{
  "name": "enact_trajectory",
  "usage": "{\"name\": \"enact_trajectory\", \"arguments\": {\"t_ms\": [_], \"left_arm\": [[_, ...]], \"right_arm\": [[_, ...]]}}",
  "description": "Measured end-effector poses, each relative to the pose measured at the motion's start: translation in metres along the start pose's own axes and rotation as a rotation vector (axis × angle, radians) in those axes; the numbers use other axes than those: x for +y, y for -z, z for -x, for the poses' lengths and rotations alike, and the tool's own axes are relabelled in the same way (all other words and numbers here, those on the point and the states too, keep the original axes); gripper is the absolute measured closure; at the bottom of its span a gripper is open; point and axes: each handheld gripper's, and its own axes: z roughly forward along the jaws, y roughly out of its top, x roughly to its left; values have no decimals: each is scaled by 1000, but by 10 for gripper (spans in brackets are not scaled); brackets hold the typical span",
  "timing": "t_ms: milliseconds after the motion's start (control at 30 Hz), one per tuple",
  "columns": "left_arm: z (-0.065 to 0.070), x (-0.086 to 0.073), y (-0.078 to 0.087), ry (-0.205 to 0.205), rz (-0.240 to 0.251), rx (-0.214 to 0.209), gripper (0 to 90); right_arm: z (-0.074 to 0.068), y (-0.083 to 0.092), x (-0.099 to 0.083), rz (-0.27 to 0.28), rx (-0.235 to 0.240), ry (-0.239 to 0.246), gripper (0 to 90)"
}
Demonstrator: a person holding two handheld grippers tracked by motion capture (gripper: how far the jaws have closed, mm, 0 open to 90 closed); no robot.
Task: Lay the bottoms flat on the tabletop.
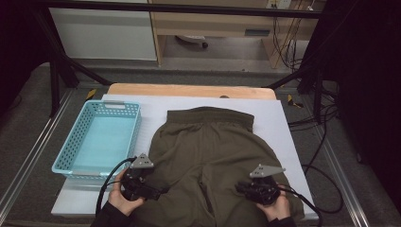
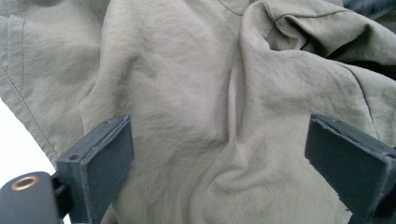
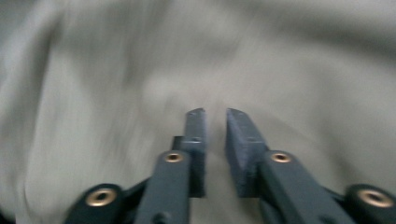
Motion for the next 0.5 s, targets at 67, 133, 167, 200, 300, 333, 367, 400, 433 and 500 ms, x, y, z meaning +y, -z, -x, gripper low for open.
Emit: {"name": "enact_trajectory", "arguments": {"t_ms": [67,133,167,200,300,333,367,400,433,500], "left_arm": [[0,0,-1,-5,-1,-1,69],[0,0,-1,-4,-2,-2,68],[0,-1,-2,-3,-2,-3,68],[0,-1,-2,-3,-3,-5,68],[-1,-1,-3,-4,-2,-6,69],[-1,-1,-3,-4,-2,-5,70],[-1,-1,-4,-4,-2,-3,70],[-1,-1,-4,-6,-1,-6,74],[-1,-1,-4,-9,0,-6,78],[0,-1,-5,-9,-1,-8,86]], "right_arm": [[9,4,15,80,-46,9,609],[20,4,32,127,-90,26,528],[27,1,40,150,-109,32,519],[34,-2,49,151,-123,27,527],[52,-16,76,156,-181,58,632],[58,-22,84,153,-193,62,677],[62,-29,92,159,-204,72,720],[66,-36,99,161,-210,79,762],[70,-44,106,162,-211,82,807],[77,-59,117,169,-244,88,864]]}}
